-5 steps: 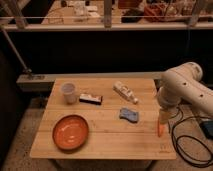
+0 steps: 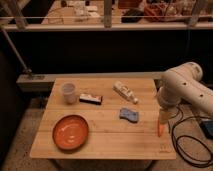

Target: Pick up the ceramic bowl

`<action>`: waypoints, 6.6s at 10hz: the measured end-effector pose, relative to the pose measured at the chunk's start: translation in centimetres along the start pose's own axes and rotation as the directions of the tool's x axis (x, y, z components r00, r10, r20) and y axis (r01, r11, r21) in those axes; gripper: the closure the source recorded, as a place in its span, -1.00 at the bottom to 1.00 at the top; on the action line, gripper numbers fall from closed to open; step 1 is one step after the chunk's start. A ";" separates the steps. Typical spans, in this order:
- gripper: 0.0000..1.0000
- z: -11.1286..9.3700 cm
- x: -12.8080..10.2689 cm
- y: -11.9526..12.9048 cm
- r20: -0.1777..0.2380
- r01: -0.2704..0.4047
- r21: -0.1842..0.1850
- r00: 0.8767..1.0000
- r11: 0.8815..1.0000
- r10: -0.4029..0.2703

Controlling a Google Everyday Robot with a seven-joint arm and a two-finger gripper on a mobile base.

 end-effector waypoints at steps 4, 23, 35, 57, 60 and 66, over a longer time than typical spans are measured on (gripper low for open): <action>-0.60 0.0 0.0 0.0 0.000 0.000 0.000 1.000 1.000 0.000; -0.60 -0.1 -10.9 3.9 -0.033 0.189 -0.010 0.981 0.982 -0.189; -0.60 0.0 -18.4 5.3 -0.026 0.382 0.012 0.924 0.924 -0.382; -0.60 2.6 -27.1 5.7 0.003 0.638 0.106 0.767 0.763 -0.642; -0.60 3.1 -28.0 5.6 0.006 0.665 0.116 0.743 0.738 -0.670; -0.60 4.3 -30.7 5.2 0.005 0.725 0.138 0.680 0.674 -0.733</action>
